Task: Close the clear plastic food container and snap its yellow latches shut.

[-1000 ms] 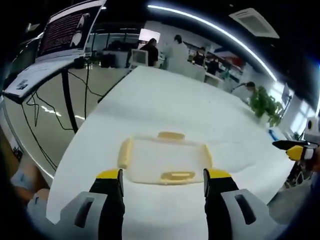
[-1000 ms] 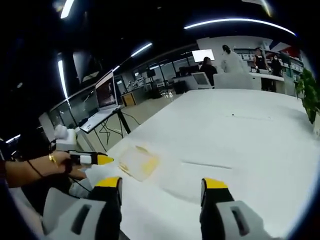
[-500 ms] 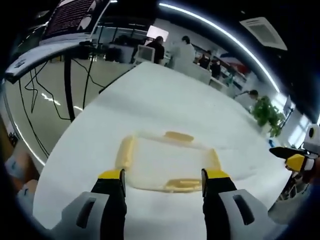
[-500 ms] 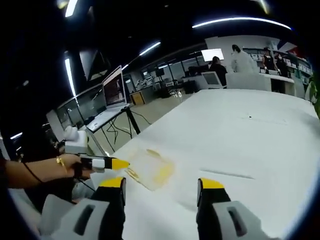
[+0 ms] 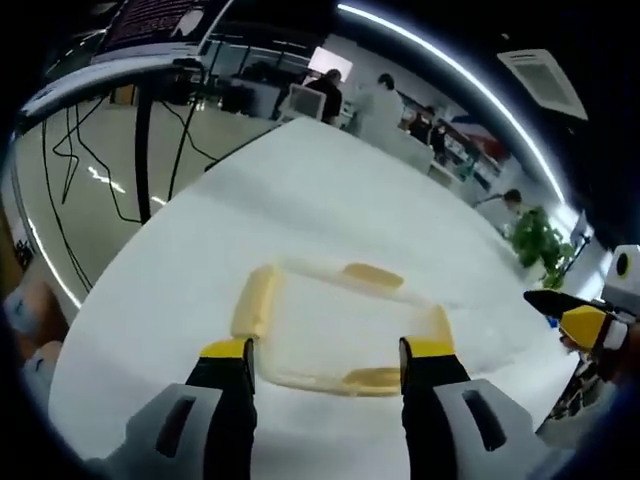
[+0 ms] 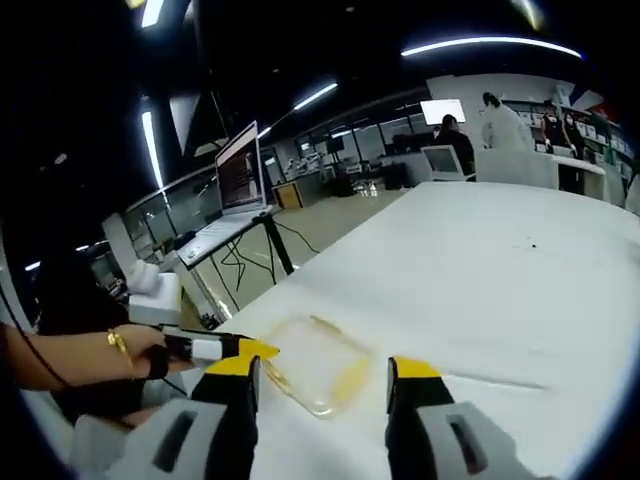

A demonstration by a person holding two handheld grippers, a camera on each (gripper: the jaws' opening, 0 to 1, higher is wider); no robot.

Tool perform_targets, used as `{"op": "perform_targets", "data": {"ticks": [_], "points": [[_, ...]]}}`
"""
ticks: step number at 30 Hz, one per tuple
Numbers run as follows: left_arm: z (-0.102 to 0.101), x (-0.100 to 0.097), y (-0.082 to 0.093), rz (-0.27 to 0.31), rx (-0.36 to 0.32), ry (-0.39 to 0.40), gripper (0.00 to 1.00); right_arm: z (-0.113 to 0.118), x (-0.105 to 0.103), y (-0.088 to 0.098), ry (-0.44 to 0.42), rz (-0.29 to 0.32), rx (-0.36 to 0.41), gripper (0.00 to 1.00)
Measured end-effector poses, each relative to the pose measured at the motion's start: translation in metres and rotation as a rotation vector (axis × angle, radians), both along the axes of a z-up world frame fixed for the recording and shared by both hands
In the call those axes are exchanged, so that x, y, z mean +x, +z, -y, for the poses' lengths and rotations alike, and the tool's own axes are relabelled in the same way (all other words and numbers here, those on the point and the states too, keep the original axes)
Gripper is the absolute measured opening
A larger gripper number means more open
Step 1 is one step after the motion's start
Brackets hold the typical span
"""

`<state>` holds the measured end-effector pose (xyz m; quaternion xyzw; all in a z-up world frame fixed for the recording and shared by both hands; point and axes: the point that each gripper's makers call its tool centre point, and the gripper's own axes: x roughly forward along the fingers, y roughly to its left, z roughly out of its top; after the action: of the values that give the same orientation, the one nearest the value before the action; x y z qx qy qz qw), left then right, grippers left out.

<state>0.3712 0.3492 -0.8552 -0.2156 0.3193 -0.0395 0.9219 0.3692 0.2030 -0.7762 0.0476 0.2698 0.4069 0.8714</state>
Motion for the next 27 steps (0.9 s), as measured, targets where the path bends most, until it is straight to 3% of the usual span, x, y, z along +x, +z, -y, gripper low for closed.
{"op": "perform_targets", "data": {"ticks": [9,13,27], "points": [[-0.005,0.002,-0.004,0.002,-0.032,0.042,0.50,-0.017,0.007,-0.022,-0.025,-0.006,-0.046,0.42],[-0.011,0.003,-0.006,0.002,-0.035,0.076,0.41,-0.023,0.012,-0.032,-0.042,-0.008,-0.065,0.39],[-0.021,0.003,-0.012,-0.007,0.009,0.116,0.25,-0.035,0.022,-0.071,-0.062,-0.038,-0.179,0.31]]}}
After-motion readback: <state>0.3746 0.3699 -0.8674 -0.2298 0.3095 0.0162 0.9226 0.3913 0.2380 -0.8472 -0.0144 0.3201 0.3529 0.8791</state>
